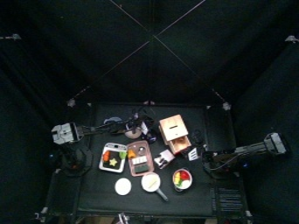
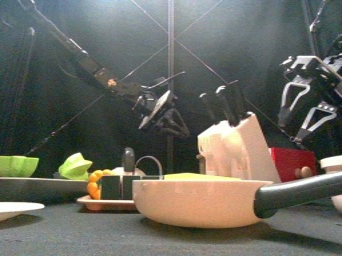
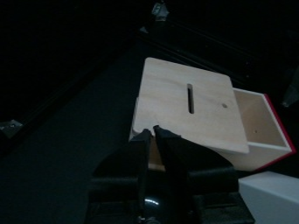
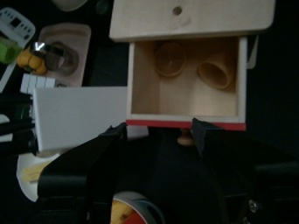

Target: Grab apple

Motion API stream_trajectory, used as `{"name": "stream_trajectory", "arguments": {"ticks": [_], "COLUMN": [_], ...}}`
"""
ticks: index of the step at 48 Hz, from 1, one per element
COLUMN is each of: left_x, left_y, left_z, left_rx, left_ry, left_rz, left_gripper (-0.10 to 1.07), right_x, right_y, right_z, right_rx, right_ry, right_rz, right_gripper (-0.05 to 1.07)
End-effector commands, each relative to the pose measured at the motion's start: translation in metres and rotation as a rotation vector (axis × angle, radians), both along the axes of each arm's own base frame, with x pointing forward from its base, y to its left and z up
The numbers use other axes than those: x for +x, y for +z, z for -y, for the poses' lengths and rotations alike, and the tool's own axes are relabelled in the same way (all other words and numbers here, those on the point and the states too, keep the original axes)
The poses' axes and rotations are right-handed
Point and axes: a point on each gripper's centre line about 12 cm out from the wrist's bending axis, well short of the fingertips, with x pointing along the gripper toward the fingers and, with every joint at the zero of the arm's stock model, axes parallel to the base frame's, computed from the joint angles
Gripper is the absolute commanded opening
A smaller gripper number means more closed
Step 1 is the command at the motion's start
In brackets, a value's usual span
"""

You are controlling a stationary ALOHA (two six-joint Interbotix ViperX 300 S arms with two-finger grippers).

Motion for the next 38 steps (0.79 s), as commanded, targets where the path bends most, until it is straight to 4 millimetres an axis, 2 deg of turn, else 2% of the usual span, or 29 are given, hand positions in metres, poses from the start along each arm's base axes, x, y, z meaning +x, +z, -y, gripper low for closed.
{"name": "stream_trajectory", "arguments": {"ticks": [1,9,13,22,26,31,38], "left_x": [-0.005,-0.024,-0.030,-0.050,-0.062,-0.075,-0.093], "left_y": [0.017,0.017,0.024,0.031,0.032,0.038,0.041], "left_z": [0.006,0.017,0.035,0.072,0.078,0.082,0.087], "left_rx": [0.037,0.032,0.016,0.001,0.005,0.017,0.029], "left_ry": [-0.016,-0.021,-0.043,-0.102,-0.111,-0.110,-0.111], "left_rz": [0.051,0.063,0.083,0.100,0.101,0.131,0.168], "left_gripper": [0.59,0.59,0.59,0.59,0.59,0.59,0.59], "right_x": [0.003,0.012,0.013,0.006,0.008,0.013,0.019], "right_y": [0.008,0.021,0.029,0.048,0.060,0.059,0.039], "right_z": [-0.008,-0.034,-0.050,-0.070,-0.079,-0.091,-0.107], "right_rx": [0.014,0.116,0.117,0.061,0.055,0.030,-0.007], "right_ry": [0.038,0.106,0.166,0.185,0.158,0.145,0.163], "right_rz": [0.032,0.056,0.053,-0.010,-0.048,-0.119,-0.217], "right_gripper": [0.92,0.92,0.92,0.92,0.92,0.92,0.92]}}
